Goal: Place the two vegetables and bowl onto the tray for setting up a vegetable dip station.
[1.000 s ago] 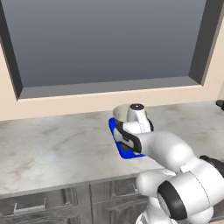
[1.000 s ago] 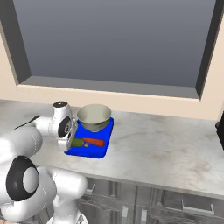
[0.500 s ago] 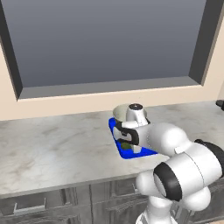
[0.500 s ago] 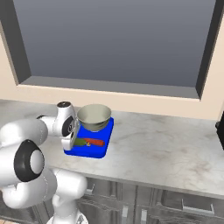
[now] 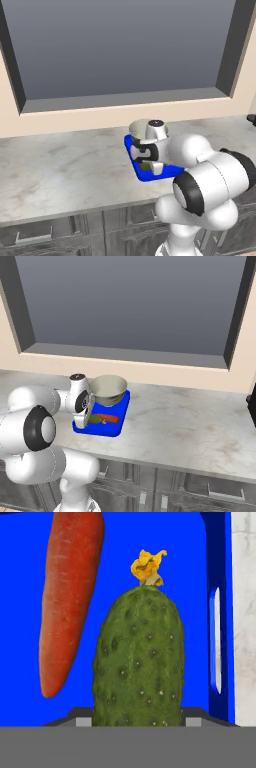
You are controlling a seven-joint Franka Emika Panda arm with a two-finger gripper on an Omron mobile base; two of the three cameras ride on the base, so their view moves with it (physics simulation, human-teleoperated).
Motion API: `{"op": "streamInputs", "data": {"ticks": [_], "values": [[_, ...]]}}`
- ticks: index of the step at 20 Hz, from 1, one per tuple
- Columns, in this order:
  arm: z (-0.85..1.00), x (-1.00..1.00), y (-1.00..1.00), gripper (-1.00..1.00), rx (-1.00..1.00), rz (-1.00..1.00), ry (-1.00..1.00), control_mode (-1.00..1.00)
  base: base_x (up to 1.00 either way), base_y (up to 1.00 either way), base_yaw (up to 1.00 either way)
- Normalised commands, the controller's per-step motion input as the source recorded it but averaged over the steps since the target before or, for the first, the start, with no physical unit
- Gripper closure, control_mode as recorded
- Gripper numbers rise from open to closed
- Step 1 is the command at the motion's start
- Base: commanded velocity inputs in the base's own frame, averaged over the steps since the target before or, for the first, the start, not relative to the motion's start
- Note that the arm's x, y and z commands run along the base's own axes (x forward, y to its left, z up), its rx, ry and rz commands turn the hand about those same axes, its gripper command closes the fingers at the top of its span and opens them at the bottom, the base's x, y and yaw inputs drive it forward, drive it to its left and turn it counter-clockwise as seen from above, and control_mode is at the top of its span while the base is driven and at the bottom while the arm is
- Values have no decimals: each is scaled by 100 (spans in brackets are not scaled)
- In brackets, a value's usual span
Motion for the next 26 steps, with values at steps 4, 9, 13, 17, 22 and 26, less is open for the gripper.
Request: {"op": "streamInputs", "data": {"ticks": [4, 9, 13, 17, 22, 26], "values": [[-13, 2, -10, 100, 0, 0, 0, -100, 0, 0, 0], [-10, 7, -10, 100, 0, 0, 0, -100, 0, 0, 0], [-11, 8, -9, 100, 0, 0, 0, -100, 0, 0, 0], [-12, 8, -7, 100, 0, 0, 0, -100, 0, 0, 0], [-14, 8, -3, 100, 0, 0, 0, -100, 0, 0, 0], [-14, 4, -2, 100, 0, 0, 0, -100, 0, 0, 0]]}}
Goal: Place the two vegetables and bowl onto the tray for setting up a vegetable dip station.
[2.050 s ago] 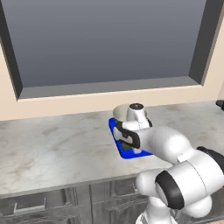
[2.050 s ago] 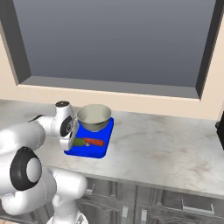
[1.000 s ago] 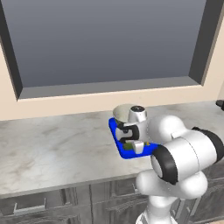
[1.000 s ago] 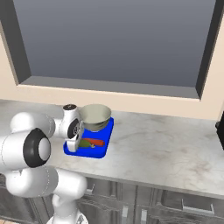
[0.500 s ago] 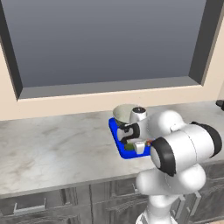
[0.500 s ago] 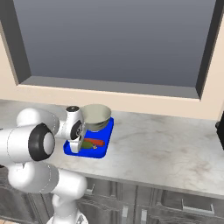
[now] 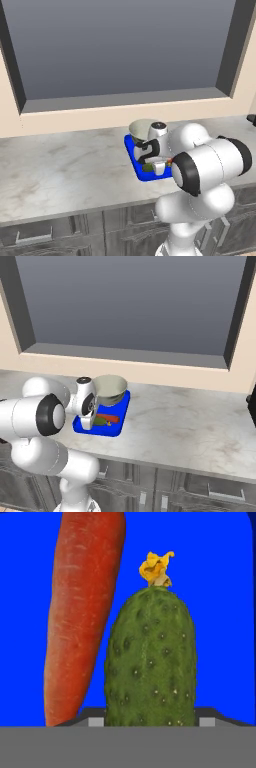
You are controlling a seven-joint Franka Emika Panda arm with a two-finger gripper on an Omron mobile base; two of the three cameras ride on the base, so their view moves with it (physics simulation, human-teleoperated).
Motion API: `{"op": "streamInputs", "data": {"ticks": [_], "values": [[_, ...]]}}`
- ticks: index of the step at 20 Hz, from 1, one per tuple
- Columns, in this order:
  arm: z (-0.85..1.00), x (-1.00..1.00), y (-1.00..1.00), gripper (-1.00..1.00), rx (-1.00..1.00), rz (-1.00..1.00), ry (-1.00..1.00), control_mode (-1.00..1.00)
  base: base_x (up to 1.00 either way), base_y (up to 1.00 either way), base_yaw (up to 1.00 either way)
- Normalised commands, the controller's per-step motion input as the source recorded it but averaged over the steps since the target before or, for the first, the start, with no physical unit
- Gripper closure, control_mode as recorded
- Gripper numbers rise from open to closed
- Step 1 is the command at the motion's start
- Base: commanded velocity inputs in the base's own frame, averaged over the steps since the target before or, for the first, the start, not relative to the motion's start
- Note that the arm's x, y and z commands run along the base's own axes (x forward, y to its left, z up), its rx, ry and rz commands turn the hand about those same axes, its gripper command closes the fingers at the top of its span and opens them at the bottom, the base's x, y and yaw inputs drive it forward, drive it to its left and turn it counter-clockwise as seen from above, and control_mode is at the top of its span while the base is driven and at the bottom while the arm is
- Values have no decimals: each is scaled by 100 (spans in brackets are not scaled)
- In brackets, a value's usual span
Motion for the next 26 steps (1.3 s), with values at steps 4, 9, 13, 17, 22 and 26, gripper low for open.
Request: {"op": "streamInputs", "data": {"ticks": [4, 9, 13, 17, 22, 26], "values": [[-13, -3, -2, -100, 0, -3, 0, -100, 0, 0, 0], [-5, -2, -5, -100, 0, -3, 0, -100, 0, 0, 0], [11, -2, -1, -100, 1, -3, 0, -100, 0, 0, 0], [17, -7, -1, -100, 1, -5, 0, -100, 0, 0, 0], [17, -10, 0, -100, 2, -5, 0, -100, 0, 0, 0], [16, -11, 0, -100, 3, -5, 3, -100, 0, 0, 0]]}}
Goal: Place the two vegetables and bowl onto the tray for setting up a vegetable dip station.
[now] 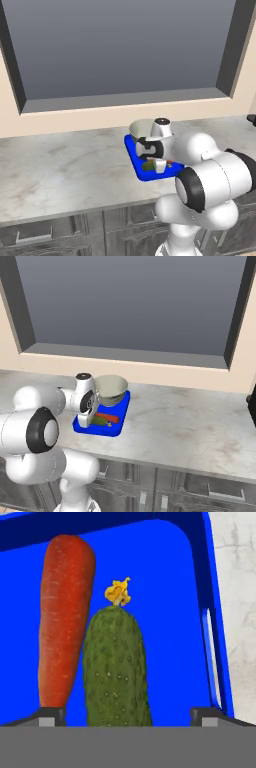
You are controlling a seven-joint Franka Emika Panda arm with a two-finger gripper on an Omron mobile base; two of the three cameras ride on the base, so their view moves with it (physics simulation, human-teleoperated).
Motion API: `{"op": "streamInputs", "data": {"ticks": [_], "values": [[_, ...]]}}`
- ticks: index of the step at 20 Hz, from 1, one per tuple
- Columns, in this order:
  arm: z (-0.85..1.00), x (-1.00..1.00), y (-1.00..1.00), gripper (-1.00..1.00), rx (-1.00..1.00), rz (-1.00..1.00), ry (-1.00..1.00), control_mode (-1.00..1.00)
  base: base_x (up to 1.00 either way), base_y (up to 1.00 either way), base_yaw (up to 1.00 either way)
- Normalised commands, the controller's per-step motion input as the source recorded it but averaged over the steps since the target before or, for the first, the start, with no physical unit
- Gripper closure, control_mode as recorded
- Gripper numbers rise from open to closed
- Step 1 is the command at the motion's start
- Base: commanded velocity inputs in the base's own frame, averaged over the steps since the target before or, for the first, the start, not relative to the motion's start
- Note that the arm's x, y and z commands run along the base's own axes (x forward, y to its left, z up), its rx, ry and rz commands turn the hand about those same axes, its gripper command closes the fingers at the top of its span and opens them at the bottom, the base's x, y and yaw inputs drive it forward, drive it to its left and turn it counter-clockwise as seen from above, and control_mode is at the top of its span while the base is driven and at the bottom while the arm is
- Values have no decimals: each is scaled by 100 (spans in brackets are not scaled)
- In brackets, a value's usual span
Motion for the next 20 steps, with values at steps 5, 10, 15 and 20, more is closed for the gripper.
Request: {"op": "streamInputs", "data": {"ticks": [5, 10, 15, 20], "values": [[18, -18, 0, -100, 3, -3, 9, -100, 0, 0, 0], [15, -31, -3, -100, 0, 0, 8, -100, 0, 0, 0], [14, -38, -4, -100, 0, 8, 1, -100, 0, 0, 0], [10, -44, -4, -100, 0, 15, 0, -100, 0, 0, 0]]}}
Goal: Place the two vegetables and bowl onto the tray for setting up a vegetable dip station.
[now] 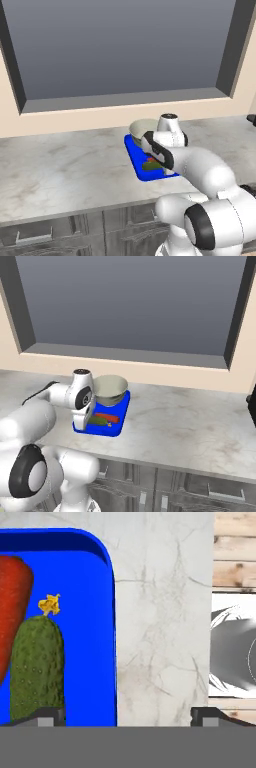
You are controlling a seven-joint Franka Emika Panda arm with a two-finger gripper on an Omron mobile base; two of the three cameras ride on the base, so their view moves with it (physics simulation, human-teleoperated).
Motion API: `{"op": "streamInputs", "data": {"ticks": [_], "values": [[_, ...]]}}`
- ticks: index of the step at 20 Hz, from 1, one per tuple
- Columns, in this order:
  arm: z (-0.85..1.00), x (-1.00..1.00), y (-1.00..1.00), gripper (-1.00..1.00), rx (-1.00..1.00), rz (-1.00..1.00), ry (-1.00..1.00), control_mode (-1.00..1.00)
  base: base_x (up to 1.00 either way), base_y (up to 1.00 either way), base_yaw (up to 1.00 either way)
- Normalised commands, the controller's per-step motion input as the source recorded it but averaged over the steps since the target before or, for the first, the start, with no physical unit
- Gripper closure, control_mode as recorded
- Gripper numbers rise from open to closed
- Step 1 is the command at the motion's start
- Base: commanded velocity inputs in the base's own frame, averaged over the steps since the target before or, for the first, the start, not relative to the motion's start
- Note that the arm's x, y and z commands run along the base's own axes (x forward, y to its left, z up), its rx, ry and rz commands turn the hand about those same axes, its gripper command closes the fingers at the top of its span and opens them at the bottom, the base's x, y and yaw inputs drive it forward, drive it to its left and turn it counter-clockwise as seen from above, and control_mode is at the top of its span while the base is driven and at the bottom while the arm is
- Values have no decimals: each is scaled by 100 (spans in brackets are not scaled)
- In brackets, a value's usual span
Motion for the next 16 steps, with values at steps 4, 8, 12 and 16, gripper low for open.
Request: {"op": "streamInputs", "data": {"ticks": [4, 8, 12, 16], "values": [[11, -46, -5, -100, 0, 20, 0, -100, 0, 0, 0], [13, -46, -5, -100, 0, 29, 0, -100, 0, 0, 0], [15, -46, -4, -100, 0, 38, 0, -100, 0, 0, 0], [16, -45, -2, -100, 0, 41, -1, -100, 0, 0, 0]]}}
